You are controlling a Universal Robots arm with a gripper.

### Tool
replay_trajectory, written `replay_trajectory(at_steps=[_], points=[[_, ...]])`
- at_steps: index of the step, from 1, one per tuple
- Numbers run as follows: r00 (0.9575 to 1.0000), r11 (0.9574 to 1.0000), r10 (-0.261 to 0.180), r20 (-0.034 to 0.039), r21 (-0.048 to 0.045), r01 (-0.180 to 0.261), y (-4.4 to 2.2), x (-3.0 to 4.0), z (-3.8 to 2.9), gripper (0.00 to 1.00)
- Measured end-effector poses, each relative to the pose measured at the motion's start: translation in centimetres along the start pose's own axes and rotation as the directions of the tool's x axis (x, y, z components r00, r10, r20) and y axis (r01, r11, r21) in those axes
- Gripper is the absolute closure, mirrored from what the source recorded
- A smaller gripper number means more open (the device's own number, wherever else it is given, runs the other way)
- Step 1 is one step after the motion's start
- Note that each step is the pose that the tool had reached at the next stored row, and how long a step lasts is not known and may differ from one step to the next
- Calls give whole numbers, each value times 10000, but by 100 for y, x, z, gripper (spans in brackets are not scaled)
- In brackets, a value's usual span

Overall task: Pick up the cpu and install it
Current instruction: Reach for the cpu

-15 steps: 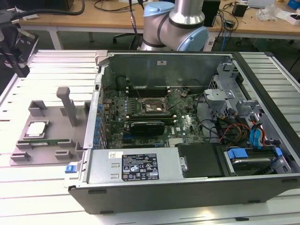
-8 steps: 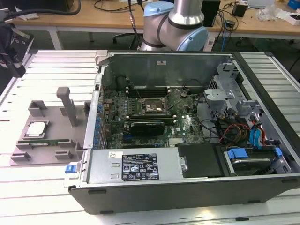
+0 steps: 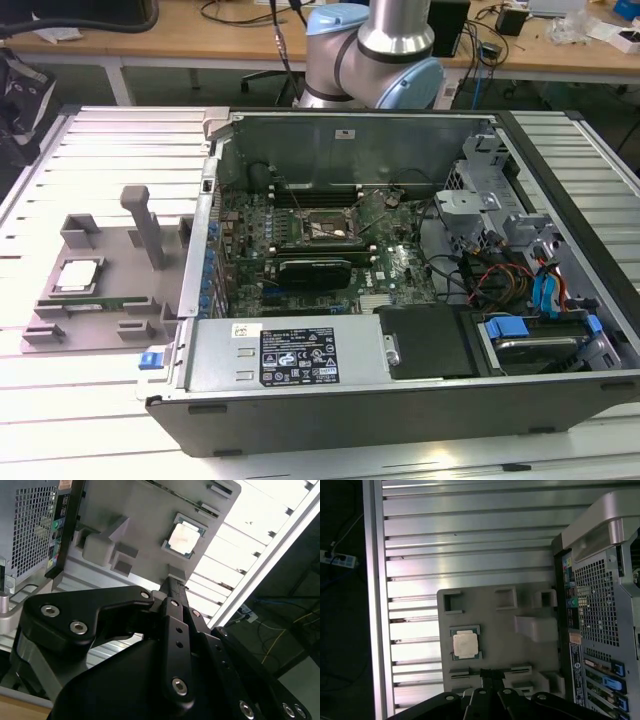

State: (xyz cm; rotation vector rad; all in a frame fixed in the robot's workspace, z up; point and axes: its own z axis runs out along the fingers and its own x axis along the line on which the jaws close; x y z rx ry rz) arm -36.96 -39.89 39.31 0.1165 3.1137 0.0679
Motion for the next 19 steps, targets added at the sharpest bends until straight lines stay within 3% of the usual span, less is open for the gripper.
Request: replay_trajectory(at_steps=[19], points=[[10000, 10000, 0, 0, 0, 0, -20, 264, -7, 89]])
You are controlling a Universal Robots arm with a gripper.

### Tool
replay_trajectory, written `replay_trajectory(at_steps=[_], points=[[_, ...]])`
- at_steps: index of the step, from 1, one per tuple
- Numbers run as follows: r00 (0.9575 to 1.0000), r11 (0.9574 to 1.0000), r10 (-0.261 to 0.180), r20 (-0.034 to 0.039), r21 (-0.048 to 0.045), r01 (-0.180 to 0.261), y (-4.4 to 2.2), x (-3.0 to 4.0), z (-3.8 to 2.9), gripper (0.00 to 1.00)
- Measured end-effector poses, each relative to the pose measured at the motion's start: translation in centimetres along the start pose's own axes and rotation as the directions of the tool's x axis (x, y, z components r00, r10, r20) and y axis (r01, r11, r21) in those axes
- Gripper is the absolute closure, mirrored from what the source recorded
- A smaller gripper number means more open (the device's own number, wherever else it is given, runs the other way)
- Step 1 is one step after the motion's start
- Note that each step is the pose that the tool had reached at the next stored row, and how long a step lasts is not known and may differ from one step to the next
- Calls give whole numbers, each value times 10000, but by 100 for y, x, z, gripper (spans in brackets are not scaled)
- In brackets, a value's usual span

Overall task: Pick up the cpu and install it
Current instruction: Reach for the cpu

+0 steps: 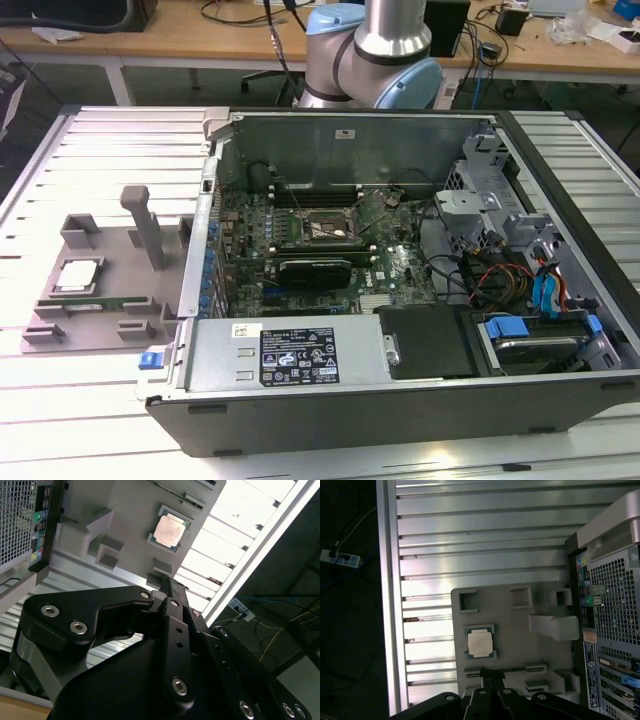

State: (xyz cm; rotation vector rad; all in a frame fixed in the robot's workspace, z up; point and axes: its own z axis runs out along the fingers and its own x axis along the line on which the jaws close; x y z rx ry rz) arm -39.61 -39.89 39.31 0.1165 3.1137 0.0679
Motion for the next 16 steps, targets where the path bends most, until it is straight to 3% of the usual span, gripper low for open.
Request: replay_trajectory(at_steps=[11, 16], points=[[10000, 10000, 1, 0, -1, -1, -14, 194, -5, 89], [10000, 10000, 0, 0, 0, 0, -15, 199, -5, 89]])
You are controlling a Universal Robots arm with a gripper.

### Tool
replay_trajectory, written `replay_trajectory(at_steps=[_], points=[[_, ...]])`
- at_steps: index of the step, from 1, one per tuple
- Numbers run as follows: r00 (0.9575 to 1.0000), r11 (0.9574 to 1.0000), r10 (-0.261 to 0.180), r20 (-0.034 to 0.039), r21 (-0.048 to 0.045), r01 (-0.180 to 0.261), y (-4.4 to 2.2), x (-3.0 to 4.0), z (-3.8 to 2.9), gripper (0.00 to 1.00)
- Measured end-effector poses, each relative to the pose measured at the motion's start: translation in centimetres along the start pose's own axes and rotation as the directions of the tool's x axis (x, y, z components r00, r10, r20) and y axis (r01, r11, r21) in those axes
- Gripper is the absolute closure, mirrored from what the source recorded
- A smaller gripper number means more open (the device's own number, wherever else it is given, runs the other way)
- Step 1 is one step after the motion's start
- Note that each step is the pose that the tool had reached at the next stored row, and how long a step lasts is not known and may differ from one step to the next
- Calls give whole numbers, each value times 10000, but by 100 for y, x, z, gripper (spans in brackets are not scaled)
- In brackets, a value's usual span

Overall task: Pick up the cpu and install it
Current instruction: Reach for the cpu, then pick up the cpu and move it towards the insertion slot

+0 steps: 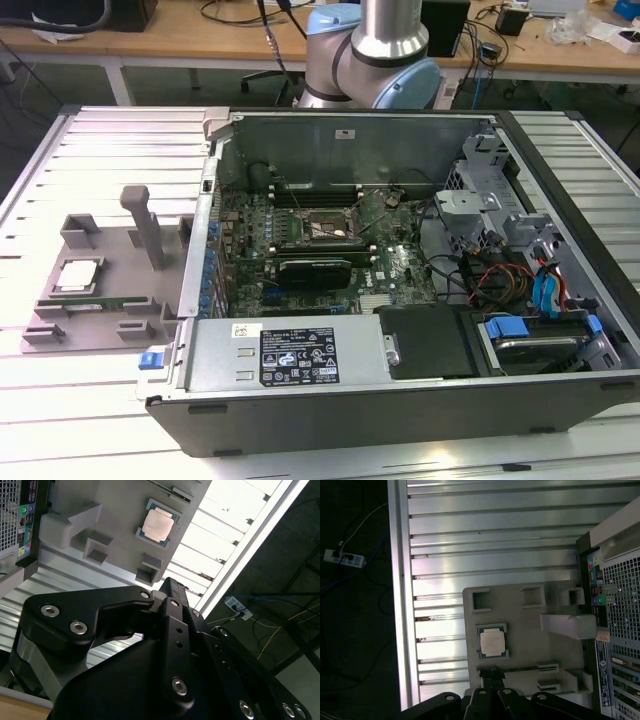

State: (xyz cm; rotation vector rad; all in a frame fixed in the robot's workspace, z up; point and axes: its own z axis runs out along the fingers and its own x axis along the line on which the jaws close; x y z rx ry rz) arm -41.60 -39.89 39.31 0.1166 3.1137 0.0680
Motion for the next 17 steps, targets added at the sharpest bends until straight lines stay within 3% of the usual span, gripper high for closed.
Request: replay_trajectory(at_steps=[17], points=[[10000, 10000, 0, 0, 0, 0, 0, 3, 0, 89]])
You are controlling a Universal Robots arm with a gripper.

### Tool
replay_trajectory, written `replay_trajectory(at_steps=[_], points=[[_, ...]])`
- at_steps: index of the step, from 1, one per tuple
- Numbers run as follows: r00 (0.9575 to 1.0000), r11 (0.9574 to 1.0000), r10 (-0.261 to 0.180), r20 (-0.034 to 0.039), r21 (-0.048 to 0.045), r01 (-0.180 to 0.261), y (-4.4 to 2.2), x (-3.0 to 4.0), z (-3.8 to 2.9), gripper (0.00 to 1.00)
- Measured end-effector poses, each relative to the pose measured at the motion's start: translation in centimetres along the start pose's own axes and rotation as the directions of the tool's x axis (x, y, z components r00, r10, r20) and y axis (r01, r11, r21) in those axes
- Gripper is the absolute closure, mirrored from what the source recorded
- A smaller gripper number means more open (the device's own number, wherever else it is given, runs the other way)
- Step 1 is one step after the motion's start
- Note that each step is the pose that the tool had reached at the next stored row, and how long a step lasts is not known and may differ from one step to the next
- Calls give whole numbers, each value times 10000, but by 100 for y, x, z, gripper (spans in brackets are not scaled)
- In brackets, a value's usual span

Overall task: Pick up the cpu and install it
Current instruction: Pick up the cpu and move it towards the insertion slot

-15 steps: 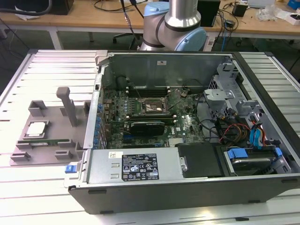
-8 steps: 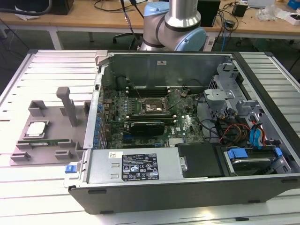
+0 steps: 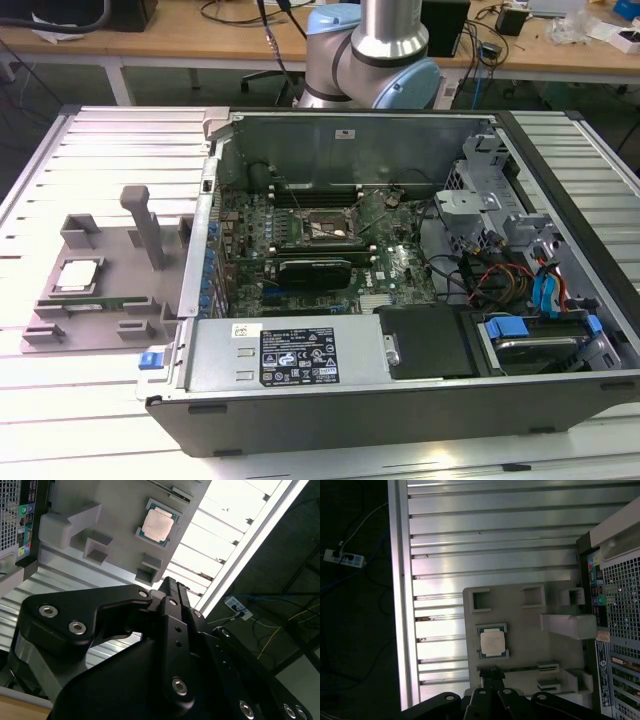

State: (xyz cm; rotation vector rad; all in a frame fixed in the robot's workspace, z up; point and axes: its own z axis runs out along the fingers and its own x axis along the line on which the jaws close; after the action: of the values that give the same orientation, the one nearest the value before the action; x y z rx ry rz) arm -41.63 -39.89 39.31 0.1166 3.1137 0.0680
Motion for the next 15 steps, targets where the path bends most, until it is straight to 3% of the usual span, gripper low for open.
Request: replay_trajectory(at_steps=[1, 3, 7, 12, 13, 15], points=[[10000, 10000, 0, 0, 0, 0, 0, 0, 0, 83], [10000, 10000, 0, 1, 0, 0, 0, 1, 0, 58], [10000, 10000, 0, 0, 0, 0, 0, 2, 0, 34], [10000, 10000, 0, 3, 22, 0, 0, 3, 0, 34], [10000, 10000, 2, 5, 58, -2, 1, 4, 1, 34], [10000, 9996, -7, 21, 268, 6, 0, 2, 1, 34]])
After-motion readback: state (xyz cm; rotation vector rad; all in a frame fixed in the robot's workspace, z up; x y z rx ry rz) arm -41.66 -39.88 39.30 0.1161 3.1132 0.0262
